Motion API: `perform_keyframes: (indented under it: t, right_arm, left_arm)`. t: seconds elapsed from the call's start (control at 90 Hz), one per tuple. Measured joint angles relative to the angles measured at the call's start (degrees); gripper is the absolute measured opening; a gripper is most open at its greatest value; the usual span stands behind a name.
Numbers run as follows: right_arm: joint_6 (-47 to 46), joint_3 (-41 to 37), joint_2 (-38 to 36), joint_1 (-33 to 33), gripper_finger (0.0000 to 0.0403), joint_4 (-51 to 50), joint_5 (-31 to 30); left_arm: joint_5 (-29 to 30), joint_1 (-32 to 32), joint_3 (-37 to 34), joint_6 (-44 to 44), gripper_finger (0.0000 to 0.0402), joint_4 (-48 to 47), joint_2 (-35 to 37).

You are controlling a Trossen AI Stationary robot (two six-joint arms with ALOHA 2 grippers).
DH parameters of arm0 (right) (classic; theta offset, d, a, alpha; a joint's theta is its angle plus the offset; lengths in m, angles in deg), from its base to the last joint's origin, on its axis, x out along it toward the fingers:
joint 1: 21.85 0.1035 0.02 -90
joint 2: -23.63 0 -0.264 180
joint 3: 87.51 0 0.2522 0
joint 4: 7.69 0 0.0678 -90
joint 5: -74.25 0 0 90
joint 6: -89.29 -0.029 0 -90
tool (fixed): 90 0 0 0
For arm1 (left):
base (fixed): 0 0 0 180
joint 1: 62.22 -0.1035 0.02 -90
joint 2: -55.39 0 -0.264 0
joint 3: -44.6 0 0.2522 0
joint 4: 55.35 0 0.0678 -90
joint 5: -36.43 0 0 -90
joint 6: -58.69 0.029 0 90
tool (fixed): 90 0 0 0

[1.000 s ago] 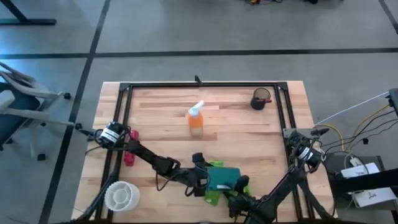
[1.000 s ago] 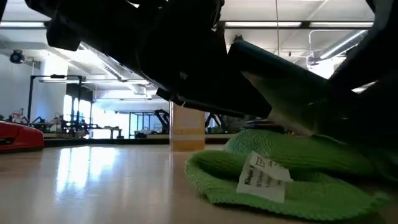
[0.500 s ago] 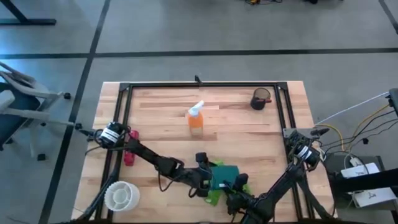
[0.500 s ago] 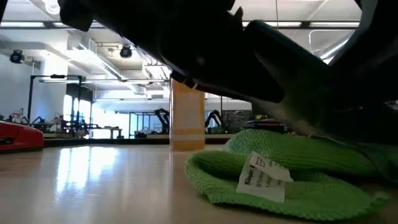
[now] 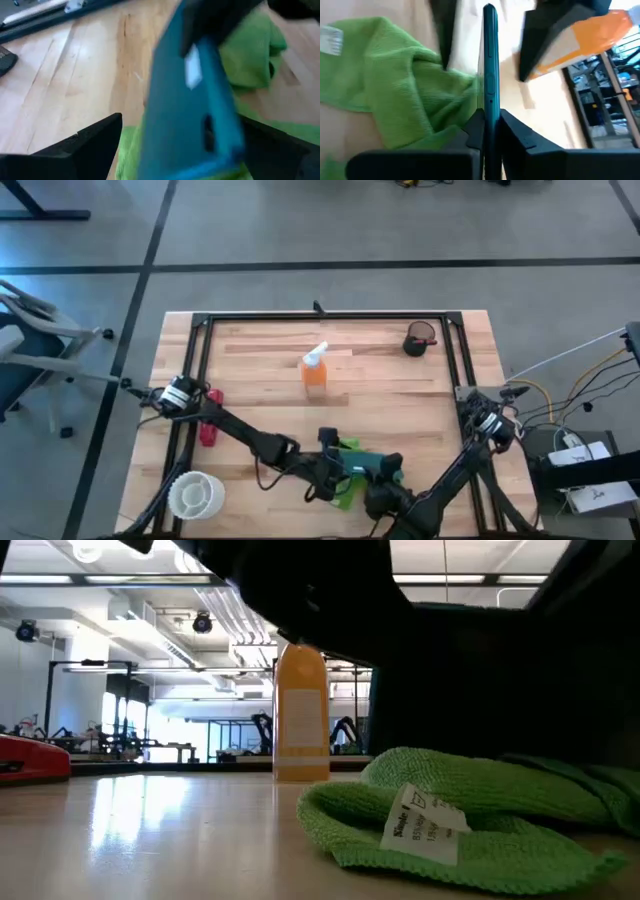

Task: Apply microfiber cloth
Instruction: Wipe the front and back of the blue cellphone with the green microfiber cloth

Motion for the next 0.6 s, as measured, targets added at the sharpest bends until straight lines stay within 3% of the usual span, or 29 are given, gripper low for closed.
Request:
perform_keyframes:
  t: [0.256,0.444,0.6]
  right_arm:
    - [4.6,3.5,-2.7,-2.8,0.0015,-6.7,7.6]
    - [10.8,4.1,-8.7,-6.8,0.0014,-6.2,17.9]
    - [15.5,4.1,-13.3,-11.2,0.0014,-3.7,27.2]
  left_arm:
    - [0.8,0.2,0.1,4.4,0.0348,-3.3,1.8]
    - [0.8,0.0,-0.4,4.5,0.0345,-1.4,1.8]
    - [0.8,-0.3,-2.8,4.8,0.0293,7.7,1.8]
